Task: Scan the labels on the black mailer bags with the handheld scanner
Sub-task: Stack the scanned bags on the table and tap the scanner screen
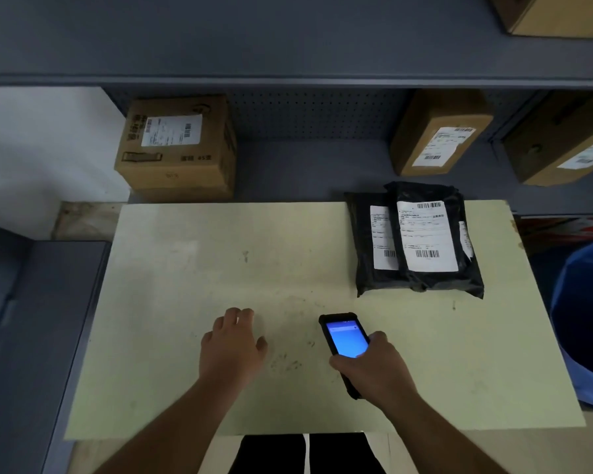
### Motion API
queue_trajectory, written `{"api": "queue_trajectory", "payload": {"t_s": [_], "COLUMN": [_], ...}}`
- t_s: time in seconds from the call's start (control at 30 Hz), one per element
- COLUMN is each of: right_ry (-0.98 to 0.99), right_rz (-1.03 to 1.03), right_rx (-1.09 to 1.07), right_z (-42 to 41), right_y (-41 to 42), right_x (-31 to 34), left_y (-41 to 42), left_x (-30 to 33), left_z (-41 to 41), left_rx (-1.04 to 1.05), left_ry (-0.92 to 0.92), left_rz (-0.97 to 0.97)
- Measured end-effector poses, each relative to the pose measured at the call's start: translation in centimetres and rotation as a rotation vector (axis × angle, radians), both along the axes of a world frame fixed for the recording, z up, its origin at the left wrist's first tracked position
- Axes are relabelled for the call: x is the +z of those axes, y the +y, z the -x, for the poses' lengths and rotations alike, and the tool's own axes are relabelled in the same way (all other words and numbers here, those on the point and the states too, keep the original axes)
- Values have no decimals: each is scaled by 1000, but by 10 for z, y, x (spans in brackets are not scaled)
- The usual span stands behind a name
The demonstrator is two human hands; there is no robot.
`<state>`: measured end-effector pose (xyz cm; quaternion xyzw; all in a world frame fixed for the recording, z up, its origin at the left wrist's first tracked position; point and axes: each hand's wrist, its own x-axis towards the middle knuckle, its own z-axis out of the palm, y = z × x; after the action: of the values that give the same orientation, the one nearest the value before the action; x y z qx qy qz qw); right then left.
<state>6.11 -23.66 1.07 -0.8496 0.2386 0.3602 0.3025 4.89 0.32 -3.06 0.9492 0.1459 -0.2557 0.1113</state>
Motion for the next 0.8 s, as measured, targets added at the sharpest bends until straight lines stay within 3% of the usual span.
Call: {"api": "queue_trajectory", "payload": {"t_s": [0.8], "right_ry": [-28], "right_rz": [215], "right_rx": [0], "right_z": [48], "right_y": [32], "right_x": [-63], "left_y": [-10], "left_x": [-21], "left_z": [52], "left_rx": [-67], "left_ry": [-58], "left_rz": [8]}}
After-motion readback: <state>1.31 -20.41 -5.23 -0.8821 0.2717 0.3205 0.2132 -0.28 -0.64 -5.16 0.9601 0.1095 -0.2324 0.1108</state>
